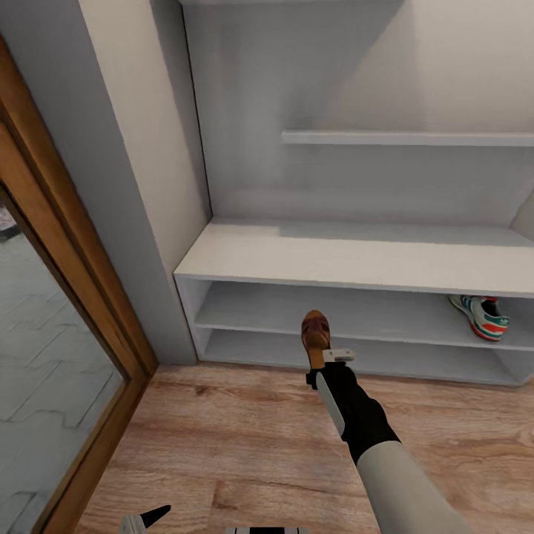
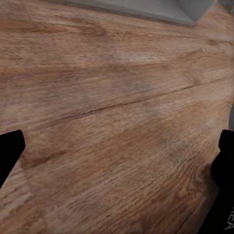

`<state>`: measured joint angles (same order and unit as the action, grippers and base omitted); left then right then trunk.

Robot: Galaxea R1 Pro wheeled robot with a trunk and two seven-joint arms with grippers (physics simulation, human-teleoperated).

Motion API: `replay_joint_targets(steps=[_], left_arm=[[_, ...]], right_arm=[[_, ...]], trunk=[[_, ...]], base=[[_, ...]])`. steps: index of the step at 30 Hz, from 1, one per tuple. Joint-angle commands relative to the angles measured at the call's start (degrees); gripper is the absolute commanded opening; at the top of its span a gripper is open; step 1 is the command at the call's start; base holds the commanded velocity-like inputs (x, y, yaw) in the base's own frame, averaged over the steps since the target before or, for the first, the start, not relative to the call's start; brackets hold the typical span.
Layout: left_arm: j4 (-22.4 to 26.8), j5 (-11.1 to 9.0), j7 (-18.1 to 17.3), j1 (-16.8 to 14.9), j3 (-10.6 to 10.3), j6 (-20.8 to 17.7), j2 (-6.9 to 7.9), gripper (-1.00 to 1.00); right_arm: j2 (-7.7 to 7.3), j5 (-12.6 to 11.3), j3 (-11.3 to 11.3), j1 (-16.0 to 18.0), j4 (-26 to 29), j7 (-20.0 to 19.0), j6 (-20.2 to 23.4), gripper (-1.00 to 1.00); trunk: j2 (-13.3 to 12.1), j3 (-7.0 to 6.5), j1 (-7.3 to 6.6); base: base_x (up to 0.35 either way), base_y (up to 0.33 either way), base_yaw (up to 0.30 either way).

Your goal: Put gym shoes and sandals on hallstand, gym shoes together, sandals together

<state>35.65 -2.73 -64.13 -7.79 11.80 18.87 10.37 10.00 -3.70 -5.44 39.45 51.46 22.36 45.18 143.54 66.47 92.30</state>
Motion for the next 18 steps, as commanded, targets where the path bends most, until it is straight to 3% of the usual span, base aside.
replay_joint_targets(steps=[1,11,18], left_arm=[[-0.1,-0.1,-0.2,0.0,0.1,0.3,0.0,1.0],[-0.1,-0.1,-0.3,0.0,0.1,0.3,0.0,1.0],[-0.1,-0.1,-0.3,0.0,0.1,0.3,0.0,1.0]], right_arm=[[0.0,-0.5,-0.1,0.0,0.0,0.5,0.2,-1.0],[0.0,-0.6,-0.2,0.0,0.0,0.4,0.2,-1.0],[0.0,-0.6,-0.3,0.0,0.0,0.5,0.2,-1.0]], trunk=[[0.0,0.05,-0.01],[0.0,0.06,-0.01],[0.0,0.06,-0.01]], base=[[0.005,0.0,0.012],[0.017,0.0,0.003],[0.269,0.0,0.0]])
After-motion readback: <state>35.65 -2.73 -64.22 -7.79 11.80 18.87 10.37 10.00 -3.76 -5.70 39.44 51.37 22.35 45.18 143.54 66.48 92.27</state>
